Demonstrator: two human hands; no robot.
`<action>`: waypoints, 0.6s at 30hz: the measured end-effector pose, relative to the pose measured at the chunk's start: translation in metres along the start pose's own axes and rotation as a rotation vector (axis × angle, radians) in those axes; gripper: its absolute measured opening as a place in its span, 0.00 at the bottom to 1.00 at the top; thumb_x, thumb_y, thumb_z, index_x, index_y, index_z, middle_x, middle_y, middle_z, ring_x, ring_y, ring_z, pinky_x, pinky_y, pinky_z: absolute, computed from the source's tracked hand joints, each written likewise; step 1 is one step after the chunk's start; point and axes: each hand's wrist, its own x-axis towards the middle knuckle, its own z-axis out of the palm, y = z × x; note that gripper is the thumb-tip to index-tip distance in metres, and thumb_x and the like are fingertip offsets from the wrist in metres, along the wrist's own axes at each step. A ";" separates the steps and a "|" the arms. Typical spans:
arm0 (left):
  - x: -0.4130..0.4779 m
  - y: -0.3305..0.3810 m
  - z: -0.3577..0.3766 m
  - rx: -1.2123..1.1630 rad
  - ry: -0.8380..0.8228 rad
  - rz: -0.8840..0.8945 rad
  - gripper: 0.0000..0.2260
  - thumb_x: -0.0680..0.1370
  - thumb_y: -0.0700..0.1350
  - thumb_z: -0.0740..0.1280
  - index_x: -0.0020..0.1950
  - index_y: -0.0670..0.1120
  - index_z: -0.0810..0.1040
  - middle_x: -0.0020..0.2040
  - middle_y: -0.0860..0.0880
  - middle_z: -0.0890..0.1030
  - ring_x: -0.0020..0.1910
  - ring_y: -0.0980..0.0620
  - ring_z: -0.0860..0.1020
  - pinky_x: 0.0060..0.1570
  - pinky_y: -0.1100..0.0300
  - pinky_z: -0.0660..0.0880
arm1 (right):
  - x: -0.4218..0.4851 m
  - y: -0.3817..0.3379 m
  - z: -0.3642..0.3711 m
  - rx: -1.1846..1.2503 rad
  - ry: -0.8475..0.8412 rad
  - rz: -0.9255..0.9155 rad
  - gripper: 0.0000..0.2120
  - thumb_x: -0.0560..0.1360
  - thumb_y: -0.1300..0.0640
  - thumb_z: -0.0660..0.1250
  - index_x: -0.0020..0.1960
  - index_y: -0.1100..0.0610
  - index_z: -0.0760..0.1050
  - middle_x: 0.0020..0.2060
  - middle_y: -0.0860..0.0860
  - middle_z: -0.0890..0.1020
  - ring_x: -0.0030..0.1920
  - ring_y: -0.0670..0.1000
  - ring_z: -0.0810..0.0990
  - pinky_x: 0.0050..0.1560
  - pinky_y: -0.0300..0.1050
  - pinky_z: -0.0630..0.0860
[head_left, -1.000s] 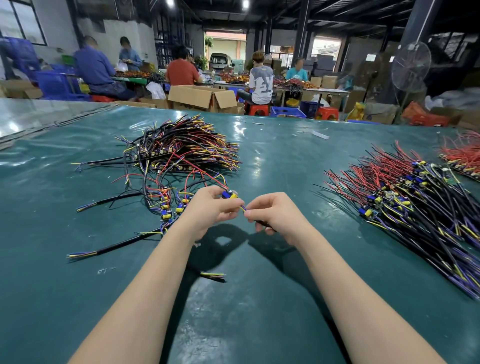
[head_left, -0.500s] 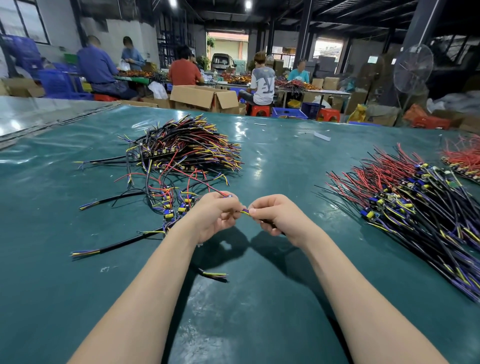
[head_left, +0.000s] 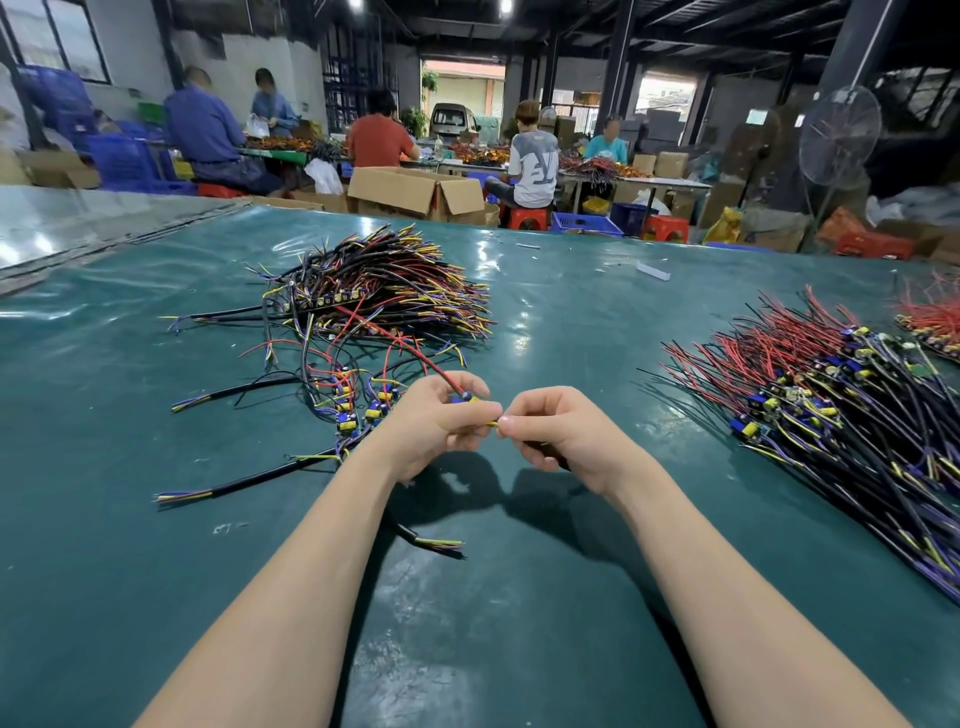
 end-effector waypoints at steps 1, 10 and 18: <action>0.000 0.000 -0.001 0.009 -0.015 -0.027 0.09 0.75 0.33 0.65 0.41 0.46 0.71 0.25 0.53 0.76 0.23 0.59 0.74 0.23 0.68 0.70 | 0.000 0.001 0.000 -0.019 -0.003 0.013 0.12 0.74 0.66 0.64 0.32 0.59 0.74 0.19 0.46 0.70 0.19 0.44 0.65 0.21 0.33 0.58; 0.000 -0.004 -0.004 0.062 -0.060 -0.070 0.10 0.72 0.28 0.66 0.39 0.43 0.77 0.27 0.51 0.78 0.27 0.58 0.78 0.27 0.67 0.74 | 0.001 0.003 -0.007 -0.149 0.028 0.097 0.10 0.75 0.62 0.65 0.34 0.57 0.75 0.22 0.45 0.72 0.20 0.43 0.66 0.20 0.32 0.59; -0.002 -0.001 -0.009 -0.022 -0.037 -0.092 0.11 0.70 0.27 0.66 0.43 0.42 0.74 0.25 0.50 0.78 0.24 0.56 0.77 0.26 0.65 0.75 | -0.002 0.000 -0.010 -0.069 -0.021 0.030 0.12 0.75 0.68 0.63 0.33 0.61 0.74 0.19 0.47 0.70 0.20 0.43 0.65 0.22 0.32 0.59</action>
